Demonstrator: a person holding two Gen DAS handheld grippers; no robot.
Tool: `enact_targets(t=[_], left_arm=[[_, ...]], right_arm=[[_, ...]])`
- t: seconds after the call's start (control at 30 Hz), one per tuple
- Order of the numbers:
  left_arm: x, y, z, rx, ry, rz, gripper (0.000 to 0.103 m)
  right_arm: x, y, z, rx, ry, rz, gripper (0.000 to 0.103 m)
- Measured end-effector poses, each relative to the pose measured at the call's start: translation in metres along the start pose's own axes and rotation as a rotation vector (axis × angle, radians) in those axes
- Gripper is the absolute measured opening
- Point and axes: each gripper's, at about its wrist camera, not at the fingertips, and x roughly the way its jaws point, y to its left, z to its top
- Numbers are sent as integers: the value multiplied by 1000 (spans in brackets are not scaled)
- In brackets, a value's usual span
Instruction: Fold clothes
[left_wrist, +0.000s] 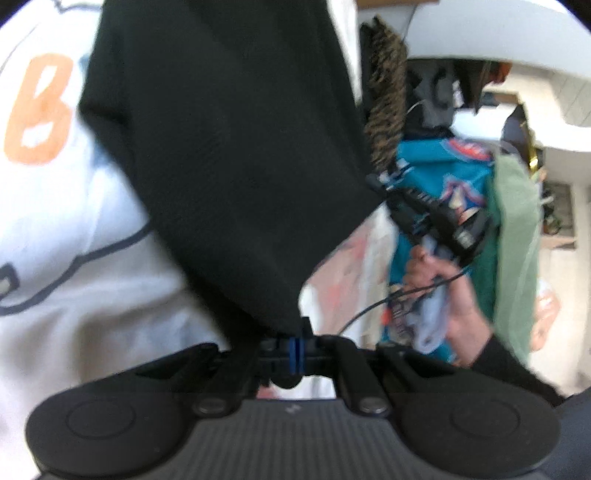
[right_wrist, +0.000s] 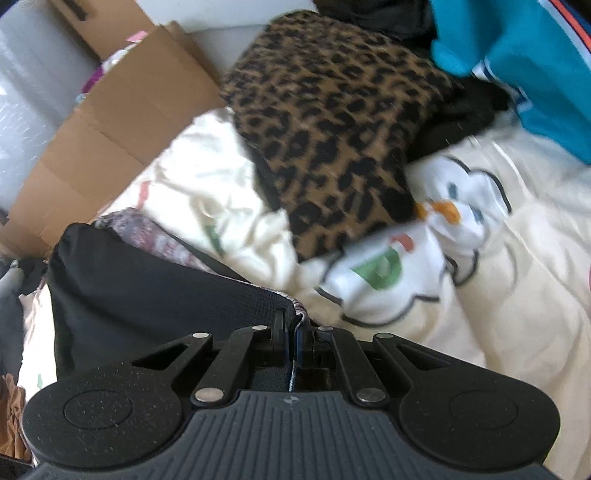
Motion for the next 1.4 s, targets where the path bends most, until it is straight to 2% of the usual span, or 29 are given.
enact_targets(t=[0.1, 0.2, 0.37, 0.47, 0.5, 0.53, 0.8, 1.07, 1.2, 1.23, 1.27, 1.33, 1.4], left_arm=[[4, 7, -4, 6, 16, 59, 2], [3, 8, -5, -3, 4, 63, 3], [6, -2, 1, 20, -20, 54, 16], [15, -3, 4, 21, -13, 41, 14], [18, -2, 5, 20, -6, 38, 11], [19, 1, 3, 23, 7, 41, 3], [23, -3, 0, 48, 27, 19, 2], [30, 1, 1, 63, 41, 66, 2], [25, -9, 4, 70, 64, 96, 5], [23, -11, 5, 73, 71, 106, 11], [20, -15, 6, 77, 74, 114, 25], [6, -22, 8, 92, 55, 126, 42], [-6, -31, 12, 110, 55, 159, 43]], right_arm=[[6, -1, -3, -16, 26, -18, 3], [8, 1, -4, -38, 42, -34, 5], [3, -1, -7, -34, 31, -31, 6], [2, -2, -7, -31, 23, -27, 6], [2, -2, -7, -36, 22, -26, 4], [1, -1, -7, -43, 23, -27, 3], [-1, -1, -7, -62, 23, -45, 2], [4, -2, -9, -83, 24, -74, 2], [8, -4, -8, -62, 38, -85, 8], [7, -5, -7, -49, 45, -83, 9], [6, -5, -6, -36, 52, -81, 11], [1, -4, -6, -34, 39, -98, 15], [-5, -2, -7, -35, 24, -117, 21]])
